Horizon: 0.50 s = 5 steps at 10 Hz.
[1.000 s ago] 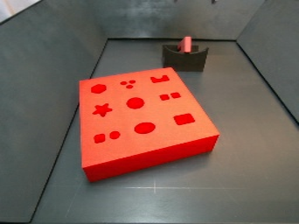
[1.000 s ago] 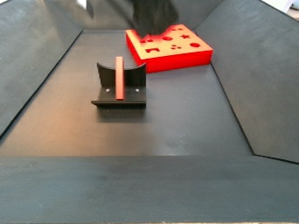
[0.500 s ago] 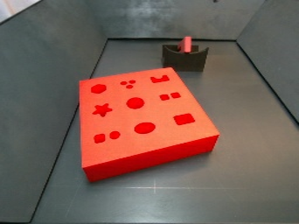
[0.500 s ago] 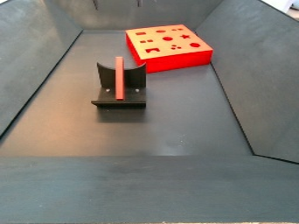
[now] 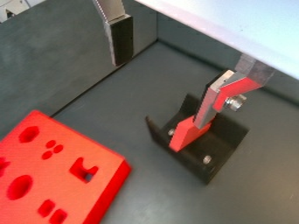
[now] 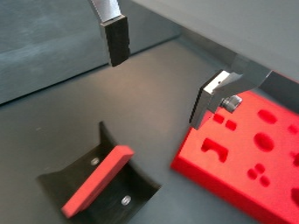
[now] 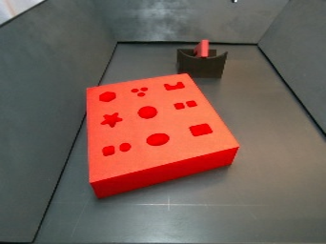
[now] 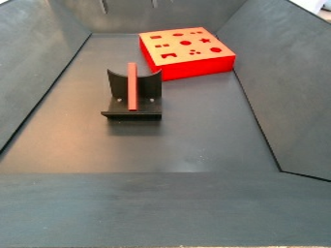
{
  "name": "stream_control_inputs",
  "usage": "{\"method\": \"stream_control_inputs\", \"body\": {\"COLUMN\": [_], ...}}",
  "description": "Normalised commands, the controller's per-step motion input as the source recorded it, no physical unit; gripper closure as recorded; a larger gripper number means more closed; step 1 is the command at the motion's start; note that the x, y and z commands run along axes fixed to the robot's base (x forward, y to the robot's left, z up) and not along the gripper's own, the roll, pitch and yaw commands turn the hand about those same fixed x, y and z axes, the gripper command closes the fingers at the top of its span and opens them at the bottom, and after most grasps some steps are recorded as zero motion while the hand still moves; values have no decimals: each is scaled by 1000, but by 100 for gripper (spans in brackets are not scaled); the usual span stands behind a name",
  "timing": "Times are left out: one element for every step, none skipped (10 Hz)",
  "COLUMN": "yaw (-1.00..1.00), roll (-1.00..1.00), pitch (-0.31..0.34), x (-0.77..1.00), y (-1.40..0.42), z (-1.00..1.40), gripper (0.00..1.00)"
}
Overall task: Pick up the double-square object. Move up. Place the double-square object on the fixture. Regrasp the double-square object. Move to above the board. Insert the double-square object.
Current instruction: Regrasp the double-square object.
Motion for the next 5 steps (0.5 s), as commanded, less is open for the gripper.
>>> {"method": "stream_control_inputs", "body": {"yaw": [26, 27, 28, 29, 30], "roll": [1000, 1000, 1000, 1000, 1000], "pitch": [-2, -8, -15, -17, -17], "x": [-42, -38, -30, -31, -29], "y": [-25, -22, -19, -19, -18], "z": [7, 8, 7, 5, 6], "gripper": [0, 0, 0, 0, 0]}}
